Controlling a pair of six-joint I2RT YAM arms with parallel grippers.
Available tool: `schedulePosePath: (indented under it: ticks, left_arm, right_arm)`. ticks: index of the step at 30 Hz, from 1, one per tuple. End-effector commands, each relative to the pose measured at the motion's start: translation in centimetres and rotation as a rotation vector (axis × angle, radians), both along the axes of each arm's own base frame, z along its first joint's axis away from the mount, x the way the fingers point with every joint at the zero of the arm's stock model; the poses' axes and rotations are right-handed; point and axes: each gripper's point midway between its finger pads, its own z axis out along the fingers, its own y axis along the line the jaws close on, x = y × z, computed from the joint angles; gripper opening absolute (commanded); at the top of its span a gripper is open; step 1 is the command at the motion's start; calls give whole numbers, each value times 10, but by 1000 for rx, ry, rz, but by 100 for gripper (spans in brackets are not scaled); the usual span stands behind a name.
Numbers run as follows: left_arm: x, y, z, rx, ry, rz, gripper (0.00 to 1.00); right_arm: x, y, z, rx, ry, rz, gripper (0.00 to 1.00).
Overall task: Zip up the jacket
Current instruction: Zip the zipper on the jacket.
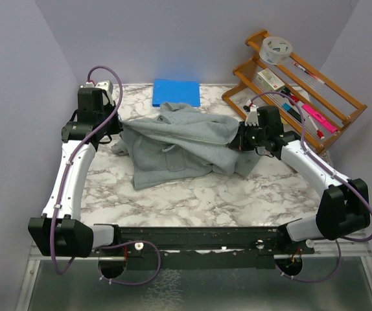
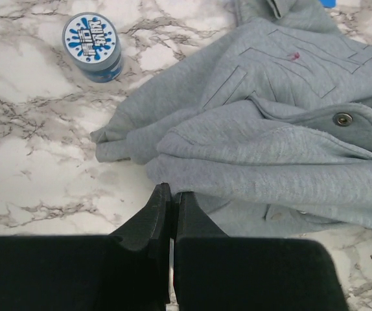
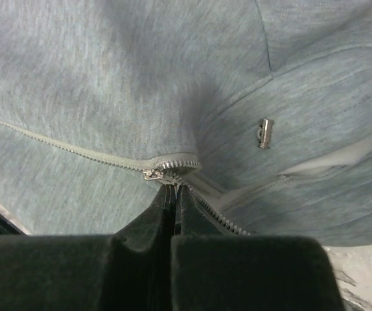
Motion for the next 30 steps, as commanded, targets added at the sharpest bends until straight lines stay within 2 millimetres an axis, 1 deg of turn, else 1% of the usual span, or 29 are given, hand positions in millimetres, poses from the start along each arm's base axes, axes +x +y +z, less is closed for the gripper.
schedulePosePath:
  ticks: [1, 3, 5, 8, 10, 12, 13, 15, 18, 21, 23, 26, 30]
  left_arm:
    - [-4, 37, 21, 123, -82, 116, 0]
    - [-6, 41, 20, 139, -79, 127, 0]
    - [-8, 50, 23, 168, -85, 167, 0]
    - [-8, 61, 31, 205, -101, 225, 0]
    - [-7, 66, 36, 218, -108, 250, 0]
    - [-5, 71, 41, 233, -117, 275, 0]
    - [-5, 73, 42, 238, -120, 284, 0]
    - [-5, 76, 46, 247, -128, 298, 0]
    - [-5, 76, 50, 250, -133, 300, 0]
    - [-5, 76, 49, 251, -133, 296, 0]
    - [-5, 77, 49, 257, -132, 299, 0]
    - [-6, 81, 52, 273, -136, 314, 0]
    - [-8, 93, 57, 313, -136, 378, 0]
  right_arm:
    - [1, -6, -2, 9, 34, -34, 0]
    - [-9, -6, -5, 13, 58, -25, 0]
    - [-15, -17, -4, -23, 57, -65, 0]
    - [-19, -44, 9, -107, 6, -186, 0]
    - [-18, -63, 25, -153, -65, -267, 0]
    - [-18, -83, 35, -211, -113, -347, 0]
    - [-18, -92, 38, -243, -127, -378, 0]
    - [-21, -103, 39, -289, -135, -414, 0]
    - [-25, -107, 39, -309, -132, -419, 0]
    - [-27, -99, 42, -281, -137, -373, 0]
    - [-27, -99, 41, -287, -136, -368, 0]
    - [-28, -114, 36, -361, -119, -407, 0]
    - [-29, -133, 29, -468, -78, -464, 0]
